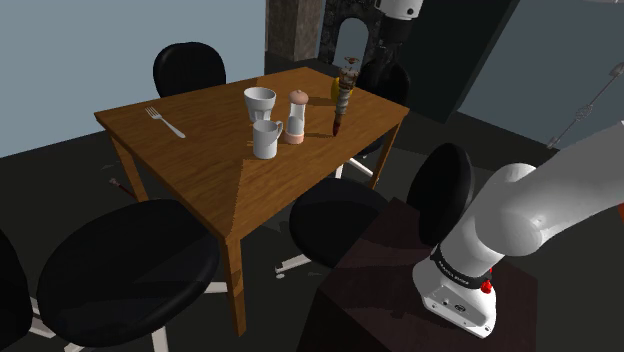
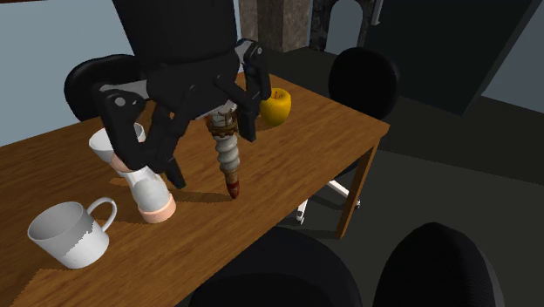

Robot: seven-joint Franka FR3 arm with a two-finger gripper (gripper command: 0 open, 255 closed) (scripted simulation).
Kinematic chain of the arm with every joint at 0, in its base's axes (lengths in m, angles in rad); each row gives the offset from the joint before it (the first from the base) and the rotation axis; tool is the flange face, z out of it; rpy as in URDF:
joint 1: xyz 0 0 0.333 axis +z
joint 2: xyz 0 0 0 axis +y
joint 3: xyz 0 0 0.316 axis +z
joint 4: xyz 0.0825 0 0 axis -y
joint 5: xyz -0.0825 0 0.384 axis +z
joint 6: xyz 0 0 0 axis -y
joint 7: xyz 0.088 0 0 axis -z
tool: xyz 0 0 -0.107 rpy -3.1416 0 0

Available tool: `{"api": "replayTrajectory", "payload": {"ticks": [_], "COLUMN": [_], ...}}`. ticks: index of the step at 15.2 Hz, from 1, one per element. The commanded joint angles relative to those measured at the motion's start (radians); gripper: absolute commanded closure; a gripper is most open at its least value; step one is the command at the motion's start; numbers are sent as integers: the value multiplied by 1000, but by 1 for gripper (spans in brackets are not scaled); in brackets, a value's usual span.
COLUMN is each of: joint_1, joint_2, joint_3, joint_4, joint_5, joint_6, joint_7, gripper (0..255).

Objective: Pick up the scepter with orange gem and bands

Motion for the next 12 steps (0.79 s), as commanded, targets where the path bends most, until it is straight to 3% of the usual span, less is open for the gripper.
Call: {"api": "replayTrajectory", "payload": {"ticks": [1,7,12], "joint_1": [2,0,-38], "joint_2": [67,298,515], "joint_3": [-36,-129,-178], "joint_4": [62,314,576], "joint_5": [14,105,221], "joint_6": [14,2,-58], "joint_7": [-66,-264,-421], "gripper": [0,0,0]}}
